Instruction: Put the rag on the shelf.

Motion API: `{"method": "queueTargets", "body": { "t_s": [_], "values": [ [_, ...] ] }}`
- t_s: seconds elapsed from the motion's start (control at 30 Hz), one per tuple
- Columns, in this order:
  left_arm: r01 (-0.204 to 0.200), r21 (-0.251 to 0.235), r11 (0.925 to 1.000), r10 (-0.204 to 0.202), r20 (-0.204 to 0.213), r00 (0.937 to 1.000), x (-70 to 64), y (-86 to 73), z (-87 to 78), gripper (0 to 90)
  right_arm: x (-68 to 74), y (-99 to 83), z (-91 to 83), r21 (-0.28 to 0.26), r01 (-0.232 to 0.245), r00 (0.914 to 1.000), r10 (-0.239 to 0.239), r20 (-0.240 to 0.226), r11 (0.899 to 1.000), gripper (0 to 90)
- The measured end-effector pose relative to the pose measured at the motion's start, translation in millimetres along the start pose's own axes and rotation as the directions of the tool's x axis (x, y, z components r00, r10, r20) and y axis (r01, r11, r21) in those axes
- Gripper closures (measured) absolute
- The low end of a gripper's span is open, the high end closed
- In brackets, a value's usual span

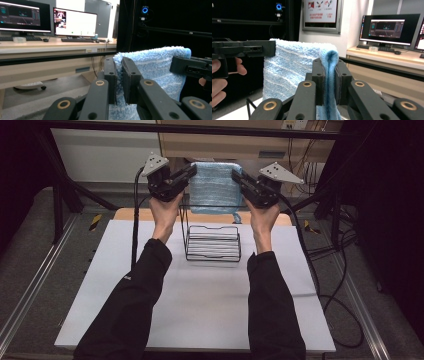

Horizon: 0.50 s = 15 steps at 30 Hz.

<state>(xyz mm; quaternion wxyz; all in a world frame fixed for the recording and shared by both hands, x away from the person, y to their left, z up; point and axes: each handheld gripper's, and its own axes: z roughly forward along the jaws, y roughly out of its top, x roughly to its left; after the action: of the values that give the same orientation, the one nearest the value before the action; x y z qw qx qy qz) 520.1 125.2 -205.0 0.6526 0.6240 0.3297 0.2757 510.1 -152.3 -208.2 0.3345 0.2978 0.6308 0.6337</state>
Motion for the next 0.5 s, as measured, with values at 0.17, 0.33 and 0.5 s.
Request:
{"method": "queueTargets", "body": {
  "t_s": [0.17, 0.33, 0.5],
  "values": [
    [0.001, 0.015, 0.9999, -0.001, 0.021, 0.9998, -0.8, -6.4, -3.6, 82.6, 0.1, -7.2, -2.9, 0.02, -0.027, 0.9996, 0.027, -0.009, 0.999, 81.3],
    [-0.006, 0.036, 0.9993, 0.005, 0.029, 0.9996, -2.3, -11.8, -6.2, 82.6, 0.7, -14.2, -6.8, 0.037, -0.048, 0.9987, 0.049, -0.017, 0.998, 81.2],
    [0.011, 0.054, 0.9985, -0.014, 0.052, 0.9986, -3.5, -17.1, -9.4, 82.6, 1.0, -19.7, -12.5, 0.051, -0.064, 0.9974, 0.065, -0.029, 0.997, 81.0]
  ]
}}
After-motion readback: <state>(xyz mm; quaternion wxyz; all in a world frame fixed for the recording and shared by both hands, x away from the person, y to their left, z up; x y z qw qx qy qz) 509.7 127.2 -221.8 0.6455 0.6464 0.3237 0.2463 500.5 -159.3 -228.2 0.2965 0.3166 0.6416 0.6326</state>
